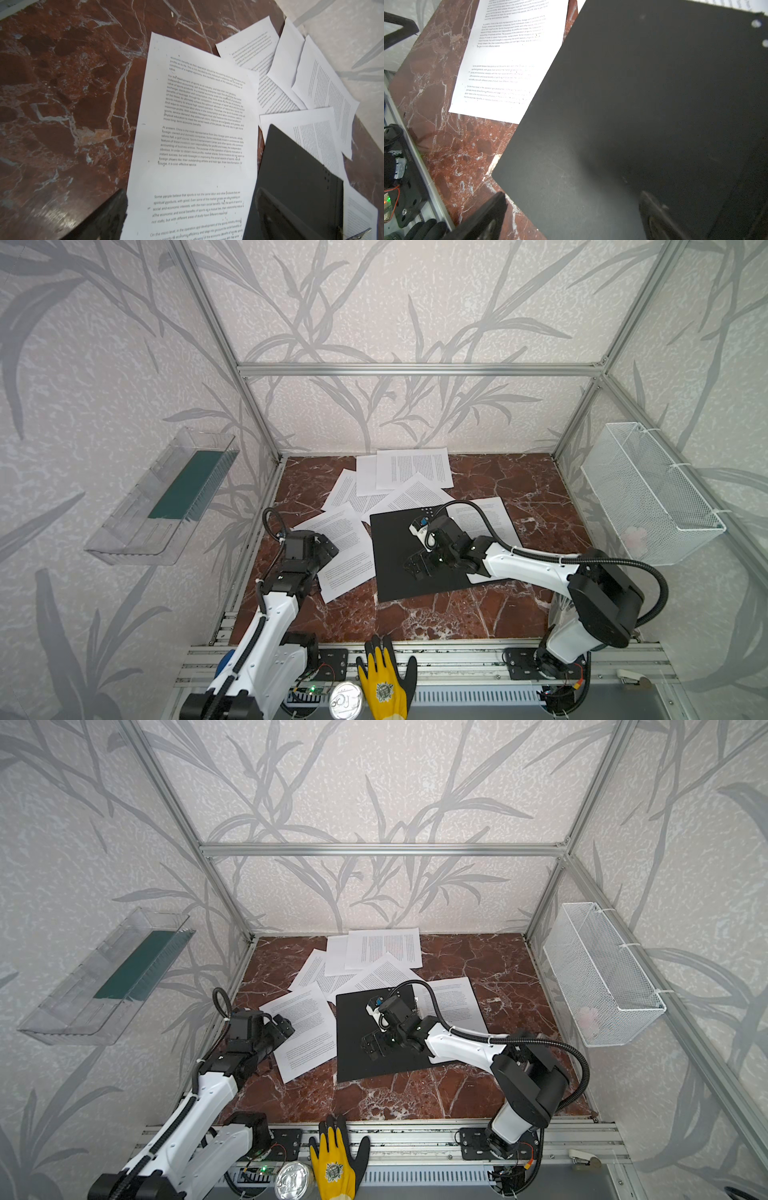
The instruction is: Put the files into the folder
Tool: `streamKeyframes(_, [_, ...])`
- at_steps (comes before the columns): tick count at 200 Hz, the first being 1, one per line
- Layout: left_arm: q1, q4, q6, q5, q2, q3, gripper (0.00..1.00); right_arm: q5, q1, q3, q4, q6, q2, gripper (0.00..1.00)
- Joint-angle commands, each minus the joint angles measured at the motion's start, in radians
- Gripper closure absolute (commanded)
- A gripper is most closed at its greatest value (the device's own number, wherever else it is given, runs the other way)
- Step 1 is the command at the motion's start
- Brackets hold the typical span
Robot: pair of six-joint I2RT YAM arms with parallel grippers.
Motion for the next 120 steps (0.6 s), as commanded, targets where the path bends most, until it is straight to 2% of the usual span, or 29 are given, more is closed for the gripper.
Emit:
streamKeyframes(1, [0.099,0.179,-0.008,0.136,0.062,-0.021,0.05,-0.018,0.000,0.014,0.053,-0.057,0.044,0.00])
streamKeyframes(38, [0.256,0.329,-0.059,0.303,0.173,-0.046,0.09,-0.062,0.000,0.030,0.067,-0.088,0.121,0.00])
streamKeyframes(82, [0.350,0.460,-0.116,0.414,0.302,-0.052,0.12,-0.113,-0.014,0.024,0.099,-0.079,0.145,0.00])
streamKeyframes(120, [0.382,0.404,-0.081,0.389,0.356,-0.033,0.12,-0.139,-0.014,0.052,0.100,-0.067,0.202,0.02])
